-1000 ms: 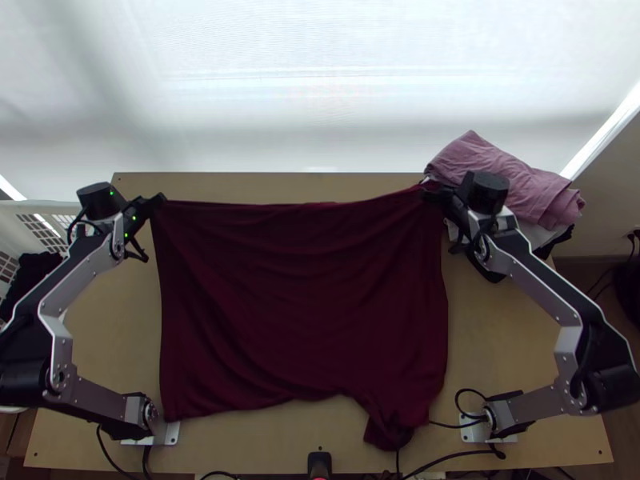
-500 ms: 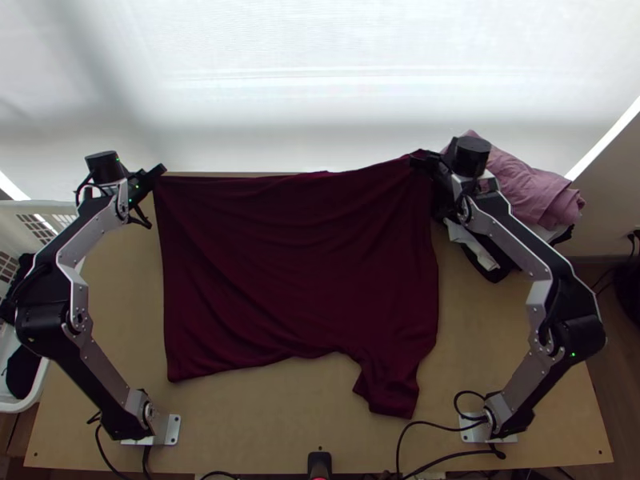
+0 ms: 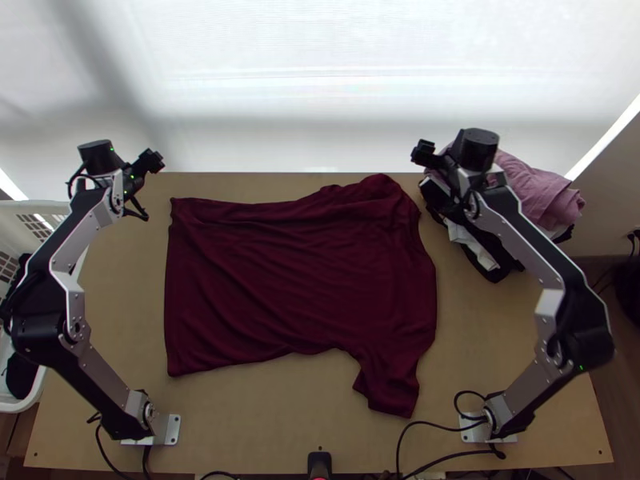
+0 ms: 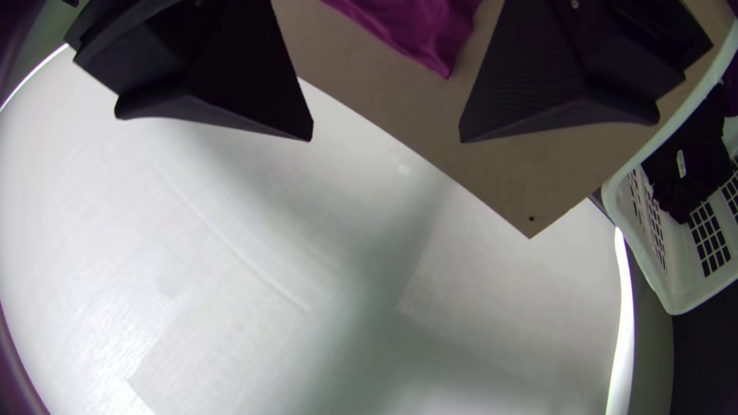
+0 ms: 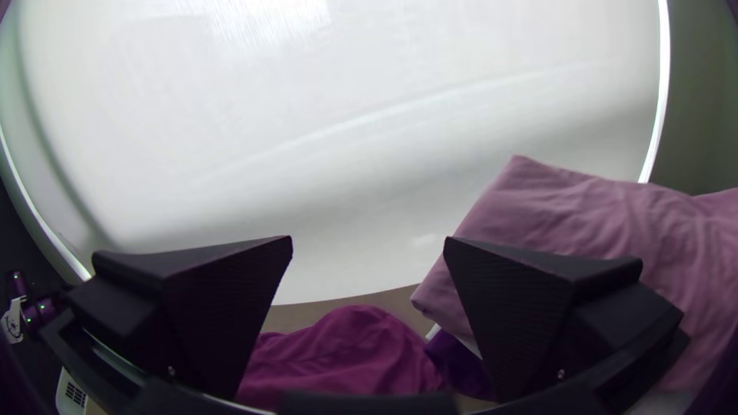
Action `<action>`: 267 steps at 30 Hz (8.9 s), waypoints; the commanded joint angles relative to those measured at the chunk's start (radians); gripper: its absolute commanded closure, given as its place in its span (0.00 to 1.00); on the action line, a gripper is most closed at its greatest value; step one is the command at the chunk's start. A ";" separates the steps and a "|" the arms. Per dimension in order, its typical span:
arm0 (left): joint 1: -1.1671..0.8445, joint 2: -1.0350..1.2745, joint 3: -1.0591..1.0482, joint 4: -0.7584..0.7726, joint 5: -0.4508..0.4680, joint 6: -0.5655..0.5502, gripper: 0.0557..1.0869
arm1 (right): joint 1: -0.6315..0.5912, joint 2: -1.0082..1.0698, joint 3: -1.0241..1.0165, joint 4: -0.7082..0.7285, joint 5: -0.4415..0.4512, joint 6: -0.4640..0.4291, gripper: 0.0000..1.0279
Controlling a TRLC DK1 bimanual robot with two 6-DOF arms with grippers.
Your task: Fold the t-shirt
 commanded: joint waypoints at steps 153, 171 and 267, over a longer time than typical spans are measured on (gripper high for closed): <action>-0.281 -0.517 -0.776 -1.080 0.047 0.570 0.96 | 0.108 -0.534 -0.875 -0.620 -0.262 0.062 0.97; -0.227 -0.720 -0.440 -0.750 0.068 0.116 0.96 | 0.167 -0.784 -0.591 -0.473 -0.064 0.039 0.97; 0.085 -0.787 -0.560 -0.302 0.130 0.000 0.97 | -0.050 -0.608 -0.602 -0.096 -0.075 0.115 0.97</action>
